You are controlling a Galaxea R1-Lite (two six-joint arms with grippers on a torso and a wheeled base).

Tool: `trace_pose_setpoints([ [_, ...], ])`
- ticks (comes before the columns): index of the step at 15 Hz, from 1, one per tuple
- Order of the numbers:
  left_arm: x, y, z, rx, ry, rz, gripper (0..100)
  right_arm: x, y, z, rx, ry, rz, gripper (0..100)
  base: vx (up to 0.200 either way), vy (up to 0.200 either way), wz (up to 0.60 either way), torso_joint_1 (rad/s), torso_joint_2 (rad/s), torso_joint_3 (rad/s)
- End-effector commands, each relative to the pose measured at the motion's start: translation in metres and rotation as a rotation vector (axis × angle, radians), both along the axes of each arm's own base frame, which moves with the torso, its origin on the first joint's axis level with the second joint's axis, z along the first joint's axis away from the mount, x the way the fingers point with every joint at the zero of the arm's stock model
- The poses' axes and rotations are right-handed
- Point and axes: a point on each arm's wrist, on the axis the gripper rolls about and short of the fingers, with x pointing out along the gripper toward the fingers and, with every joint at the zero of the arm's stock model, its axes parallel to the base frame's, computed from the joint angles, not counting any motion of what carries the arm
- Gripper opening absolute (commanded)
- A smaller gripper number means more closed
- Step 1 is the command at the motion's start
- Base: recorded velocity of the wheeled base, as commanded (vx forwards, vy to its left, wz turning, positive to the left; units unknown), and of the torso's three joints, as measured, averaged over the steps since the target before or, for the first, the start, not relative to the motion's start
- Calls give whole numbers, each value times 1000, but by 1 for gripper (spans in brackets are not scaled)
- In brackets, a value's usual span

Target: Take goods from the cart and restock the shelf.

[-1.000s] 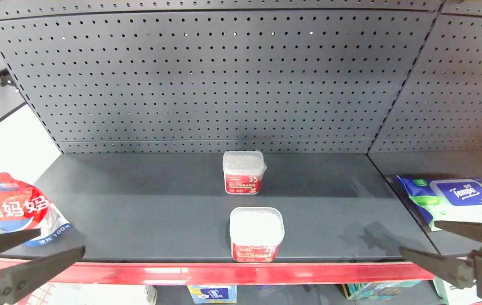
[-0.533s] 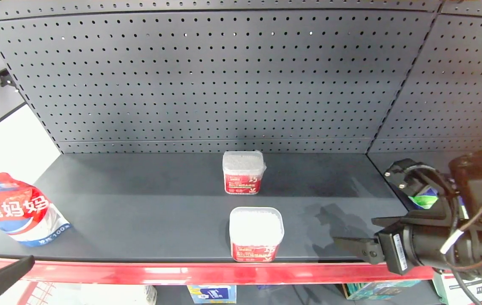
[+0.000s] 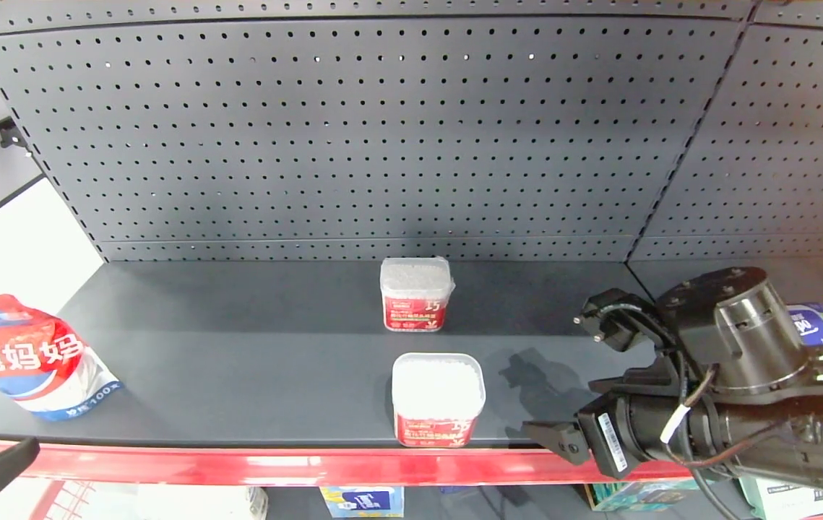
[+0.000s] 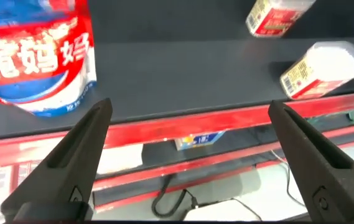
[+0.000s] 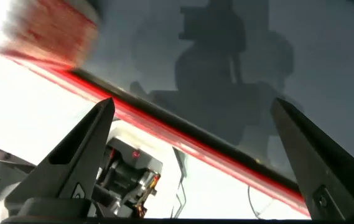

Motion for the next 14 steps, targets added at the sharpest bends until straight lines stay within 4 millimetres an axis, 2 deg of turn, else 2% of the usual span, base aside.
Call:
trace_pose_setpoints([
  [1, 1, 0, 0, -1, -4, -1, 100, 6, 9, 3, -1, -15, 1, 100, 0, 0, 0, 0, 0, 0],
  [9, 1, 0, 1, -3, -11, -1, 100, 34, 33, -1, -12, -12, -4, 100, 0, 0, 0, 0, 0, 0],
  [14, 2, 0, 0, -2, -5, -1, 100, 36, 35, -2, -19, -16, -11, 100, 0, 0, 0, 0, 0, 0],
])
